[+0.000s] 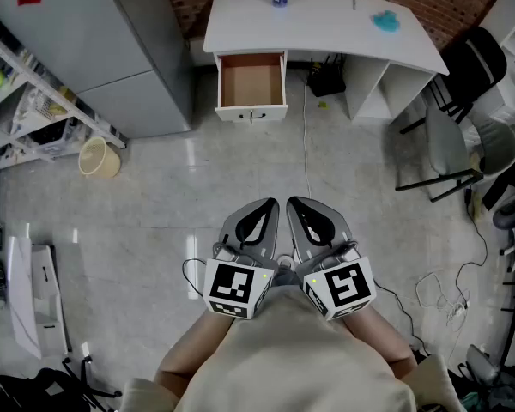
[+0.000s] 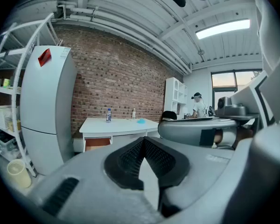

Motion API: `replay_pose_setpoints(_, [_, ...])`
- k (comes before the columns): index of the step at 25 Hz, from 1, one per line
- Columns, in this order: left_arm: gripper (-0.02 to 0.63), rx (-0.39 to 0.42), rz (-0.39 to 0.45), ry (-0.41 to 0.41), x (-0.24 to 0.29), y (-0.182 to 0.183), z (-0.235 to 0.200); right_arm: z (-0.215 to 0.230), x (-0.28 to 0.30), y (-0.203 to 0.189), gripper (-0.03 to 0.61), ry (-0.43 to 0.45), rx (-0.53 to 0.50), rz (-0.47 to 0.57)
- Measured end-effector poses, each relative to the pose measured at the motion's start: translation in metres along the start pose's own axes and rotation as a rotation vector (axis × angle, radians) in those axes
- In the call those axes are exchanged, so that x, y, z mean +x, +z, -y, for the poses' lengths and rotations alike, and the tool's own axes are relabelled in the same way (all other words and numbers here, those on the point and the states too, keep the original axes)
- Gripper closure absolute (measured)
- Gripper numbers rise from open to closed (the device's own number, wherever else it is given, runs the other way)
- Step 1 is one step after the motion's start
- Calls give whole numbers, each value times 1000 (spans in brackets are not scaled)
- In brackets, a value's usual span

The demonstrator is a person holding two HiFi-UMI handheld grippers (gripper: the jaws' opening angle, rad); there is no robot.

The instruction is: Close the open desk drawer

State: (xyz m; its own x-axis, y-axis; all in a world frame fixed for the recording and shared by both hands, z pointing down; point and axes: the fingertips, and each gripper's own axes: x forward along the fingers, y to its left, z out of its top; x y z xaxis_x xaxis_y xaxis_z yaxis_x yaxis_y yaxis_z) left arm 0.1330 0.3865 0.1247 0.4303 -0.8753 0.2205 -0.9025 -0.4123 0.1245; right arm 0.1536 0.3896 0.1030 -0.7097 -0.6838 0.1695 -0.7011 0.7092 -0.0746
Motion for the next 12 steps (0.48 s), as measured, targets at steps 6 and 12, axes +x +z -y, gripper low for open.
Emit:
replay_pose_setpoints(6, [612, -29, -21, -29, -5, -10, 16, -8, -14, -8, 577, 10, 11, -18])
replay_pose_setpoints(12, [612, -26, -23, -4, -2, -11, 17, 0, -13, -15, 577, 12, 41, -26])
